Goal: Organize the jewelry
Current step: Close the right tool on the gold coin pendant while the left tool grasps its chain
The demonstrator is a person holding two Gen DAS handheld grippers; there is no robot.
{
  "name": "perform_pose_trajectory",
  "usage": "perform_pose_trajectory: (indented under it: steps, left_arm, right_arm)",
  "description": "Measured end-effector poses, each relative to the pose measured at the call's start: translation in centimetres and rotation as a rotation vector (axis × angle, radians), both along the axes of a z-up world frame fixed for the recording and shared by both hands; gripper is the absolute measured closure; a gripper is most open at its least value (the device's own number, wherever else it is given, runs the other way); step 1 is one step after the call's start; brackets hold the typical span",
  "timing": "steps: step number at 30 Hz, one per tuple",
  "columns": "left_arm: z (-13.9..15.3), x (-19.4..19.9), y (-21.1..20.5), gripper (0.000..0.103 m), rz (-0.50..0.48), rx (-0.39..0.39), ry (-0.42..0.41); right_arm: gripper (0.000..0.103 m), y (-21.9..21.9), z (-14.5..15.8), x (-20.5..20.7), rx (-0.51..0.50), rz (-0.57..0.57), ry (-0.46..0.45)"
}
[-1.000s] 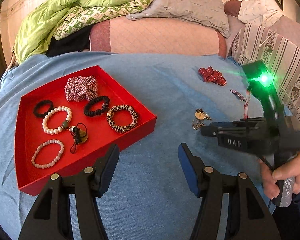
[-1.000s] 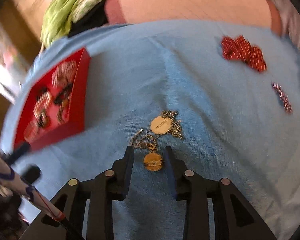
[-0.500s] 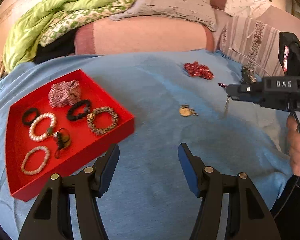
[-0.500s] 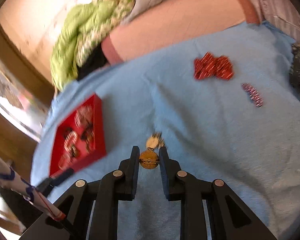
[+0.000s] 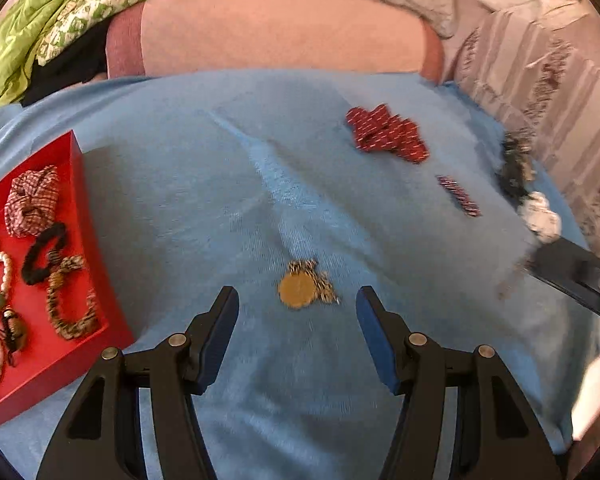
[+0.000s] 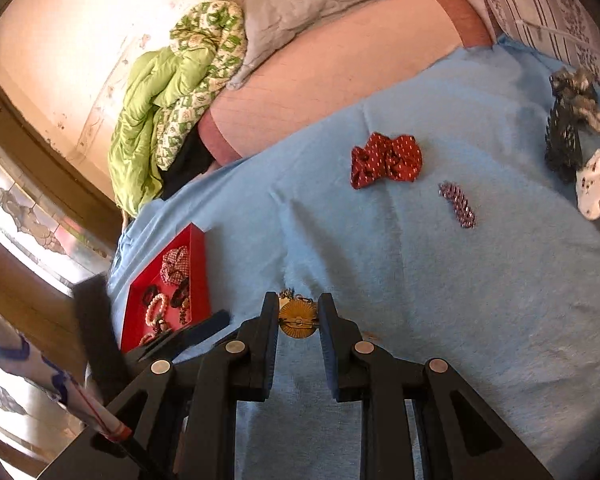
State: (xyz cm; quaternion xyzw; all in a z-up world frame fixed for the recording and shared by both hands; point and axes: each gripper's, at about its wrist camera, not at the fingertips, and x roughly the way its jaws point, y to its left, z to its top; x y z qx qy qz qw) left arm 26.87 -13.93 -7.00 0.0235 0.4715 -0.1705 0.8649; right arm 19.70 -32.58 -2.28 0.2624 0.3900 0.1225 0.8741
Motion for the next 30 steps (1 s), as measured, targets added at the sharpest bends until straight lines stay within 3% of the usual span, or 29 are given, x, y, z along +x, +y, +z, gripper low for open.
perform_pose_trajectory:
  steps: [3,5,6,8,12,15,20,30]
  left_arm:
    - [-1.5,1.1,-1.1,0.043,0.036,0.037,0.008]
    - [-2.0,1.0,-1.7,0.045,0.033,0.079,-0.033]
    - [-2.2,0.6,-2.1,0.054,0.025,0.117,-0.067]
    - [-2.2,0.4,-1.5,0.074,0.036,0.105,-0.088]
    - [-1.9,0.7,0.5,0.075,0.044,0.023,-0.074]
    - [-1.1,-0.2,1.7,0.075,0.025,-0.039,-0.107]
    - [0.0,-1.7,2.6,0.075,-0.018,-0.036,-0.143]
    - [1.5,-2.6,4.6,0.075,-0.04,-0.101,-0.162]
  right_arm:
    - [0.082,-0.3,0.1,-0.1,0.008,0.009,-0.007]
    - [0.082,-0.5,0.1,-0.1,0.014,0.012,-0.008]
    - [0.082,-0.6,0.1,-0.1,0.017,0.013,-0.009]
    - [0.082,-0.7,0.1,-0.1,0.027,0.016,-0.01]
    - [0.082,-0.8,0.4,-0.1,0.04,0.016,-0.02]
    - [0.082,-0.5,0.6,-0.2,0.038,0.025,-0.029]
    - [0.082,-0.2,0.6,-0.2,0.032,0.028,-0.032]
    - [0.082,1.0,0.3,0.2,0.015,0.038,-0.019]
